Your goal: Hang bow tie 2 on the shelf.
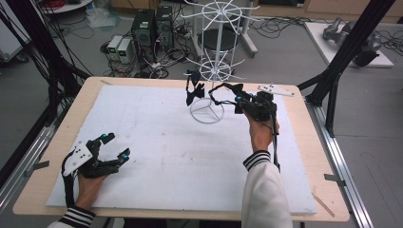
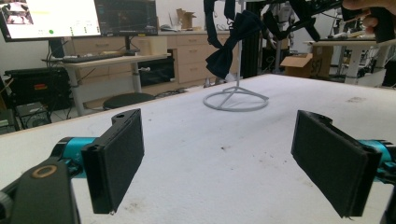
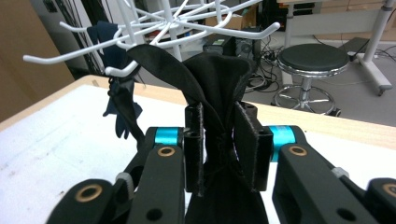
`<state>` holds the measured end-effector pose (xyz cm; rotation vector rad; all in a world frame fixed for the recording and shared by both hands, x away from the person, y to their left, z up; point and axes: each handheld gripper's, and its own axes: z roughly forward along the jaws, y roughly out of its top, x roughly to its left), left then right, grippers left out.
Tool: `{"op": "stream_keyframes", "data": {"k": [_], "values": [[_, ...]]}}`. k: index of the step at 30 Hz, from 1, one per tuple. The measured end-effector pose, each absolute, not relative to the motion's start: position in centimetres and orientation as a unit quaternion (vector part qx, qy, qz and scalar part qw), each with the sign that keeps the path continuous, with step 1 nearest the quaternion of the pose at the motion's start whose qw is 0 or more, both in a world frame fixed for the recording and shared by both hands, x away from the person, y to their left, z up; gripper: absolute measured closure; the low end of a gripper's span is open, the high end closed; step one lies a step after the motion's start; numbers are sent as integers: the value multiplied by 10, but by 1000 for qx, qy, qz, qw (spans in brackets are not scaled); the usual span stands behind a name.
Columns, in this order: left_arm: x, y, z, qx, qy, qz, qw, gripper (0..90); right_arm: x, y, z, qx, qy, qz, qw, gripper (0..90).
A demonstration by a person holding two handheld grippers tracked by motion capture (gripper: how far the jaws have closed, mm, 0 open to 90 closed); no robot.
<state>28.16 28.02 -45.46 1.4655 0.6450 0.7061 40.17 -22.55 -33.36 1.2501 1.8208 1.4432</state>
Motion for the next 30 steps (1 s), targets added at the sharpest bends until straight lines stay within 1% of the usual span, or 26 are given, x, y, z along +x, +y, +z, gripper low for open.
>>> {"op": "stream_keyframes", "data": {"k": [3,4,6,8,10,11,12,15,17,18,19,20,28,30], "values": [[282,280,-455,642,283,310,641,174,402,-224,-334,452,675,527,250,637],[282,280,-455,642,283,309,641,174,402,-224,-334,448,677,527,251,599],[282,280,-455,642,283,309,641,174,403,-224,-334,448,677,524,257,446],[282,280,-455,643,283,309,641,174,402,-224,-335,449,681,518,257,351],[282,280,-455,643,283,310,641,174,402,-224,-334,449,685,511,261,223],[282,280,-455,642,284,309,642,174,401,-225,-334,450,686,505,267,157],[282,280,-455,642,283,309,641,174,401,-225,-333,450,688,498,276,110],[281,280,-455,642,284,310,641,174,394,-226,-329,440,704,468,302,107],[281,280,-455,641,284,310,643,174,390,-227,-325,429,708,473,301,105],[281,280,-455,641,284,310,642,174,389,-228,-324,425,709,475,302,77],[281,280,-455,641,284,310,642,174,386,-228,-322,424,708,476,306,6],[281,280,-455,641,284,310,642,174,385,-229,-321,422,706,475,313,7],[281,280,-455,643,281,315,639,174,361,-243,-319,408,693,502,318,7],[281,280,-455,642,281,315,640,174,355,-248,-321,405,691,502,326,7]]}}
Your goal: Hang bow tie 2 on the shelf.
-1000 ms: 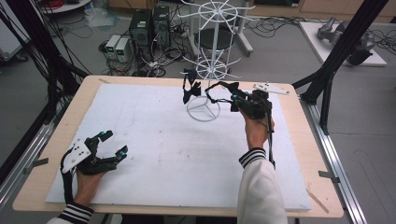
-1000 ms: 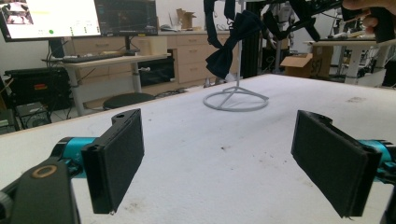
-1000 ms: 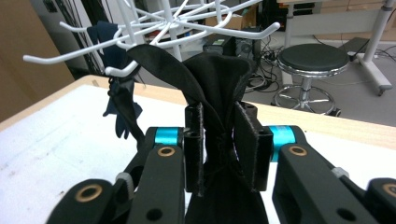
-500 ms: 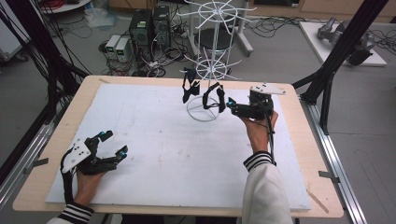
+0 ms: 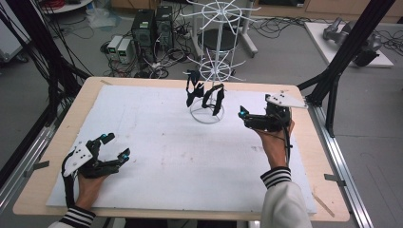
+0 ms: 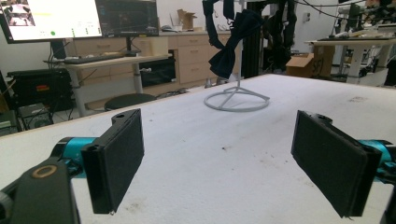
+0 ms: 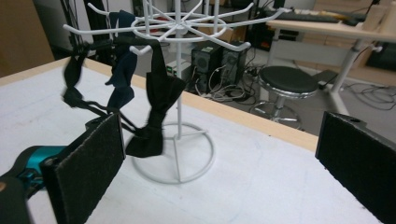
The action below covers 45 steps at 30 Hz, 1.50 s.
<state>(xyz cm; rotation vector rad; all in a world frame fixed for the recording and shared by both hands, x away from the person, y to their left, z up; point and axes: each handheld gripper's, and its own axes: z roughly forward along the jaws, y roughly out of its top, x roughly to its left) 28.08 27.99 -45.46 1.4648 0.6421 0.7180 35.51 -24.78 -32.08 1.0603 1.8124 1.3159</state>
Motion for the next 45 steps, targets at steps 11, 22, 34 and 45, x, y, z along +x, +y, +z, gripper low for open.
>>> {"op": "stream_keyframes", "data": {"k": [11,22,34,45], "values": [[280,280,-455,638,285,314,642,172,312,-274,-346,369,667,552,339,7],[279,280,-455,634,282,323,643,164,266,-292,-411,358,633,594,344,7],[277,281,-456,628,283,331,645,160,255,-293,-454,363,622,599,351,7],[277,281,-456,624,287,333,646,160,254,-294,-455,363,615,601,358,7]]}}
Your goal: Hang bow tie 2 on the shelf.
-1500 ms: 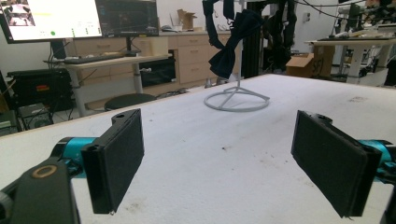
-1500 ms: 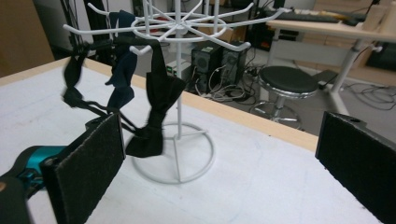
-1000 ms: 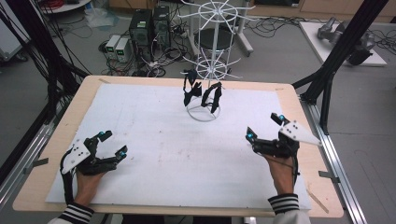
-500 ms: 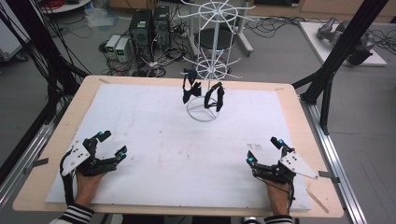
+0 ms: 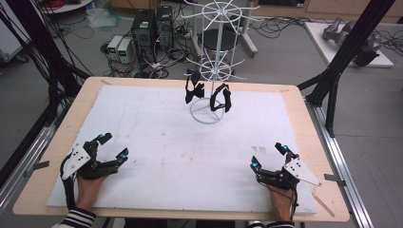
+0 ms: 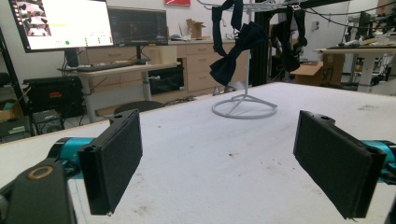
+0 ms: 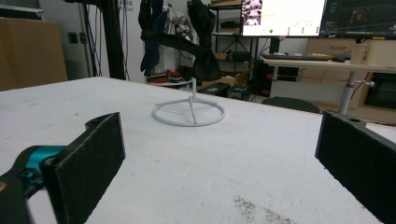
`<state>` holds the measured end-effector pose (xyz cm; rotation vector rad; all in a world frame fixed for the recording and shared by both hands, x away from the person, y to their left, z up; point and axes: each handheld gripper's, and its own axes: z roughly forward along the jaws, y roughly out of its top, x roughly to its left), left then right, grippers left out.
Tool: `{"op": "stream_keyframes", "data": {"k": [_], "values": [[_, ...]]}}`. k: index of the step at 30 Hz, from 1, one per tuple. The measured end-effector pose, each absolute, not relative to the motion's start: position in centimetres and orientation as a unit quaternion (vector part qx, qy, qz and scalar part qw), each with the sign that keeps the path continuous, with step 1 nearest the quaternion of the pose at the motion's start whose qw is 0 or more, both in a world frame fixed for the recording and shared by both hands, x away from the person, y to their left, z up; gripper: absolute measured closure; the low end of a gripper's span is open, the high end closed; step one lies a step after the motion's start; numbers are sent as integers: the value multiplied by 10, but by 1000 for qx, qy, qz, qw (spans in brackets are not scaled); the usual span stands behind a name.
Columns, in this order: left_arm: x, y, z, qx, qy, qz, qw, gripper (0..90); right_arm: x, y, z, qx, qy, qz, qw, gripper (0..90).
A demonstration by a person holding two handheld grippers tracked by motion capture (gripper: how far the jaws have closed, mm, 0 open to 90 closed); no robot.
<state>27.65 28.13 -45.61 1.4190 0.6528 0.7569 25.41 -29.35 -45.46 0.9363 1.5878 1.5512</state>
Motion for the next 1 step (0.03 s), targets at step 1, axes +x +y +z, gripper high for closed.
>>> {"op": "stream_keyframes", "data": {"k": [1], "values": [[277,281,-456,623,287,333,647,160,254,-293,-455,360,617,601,360,8]]}}
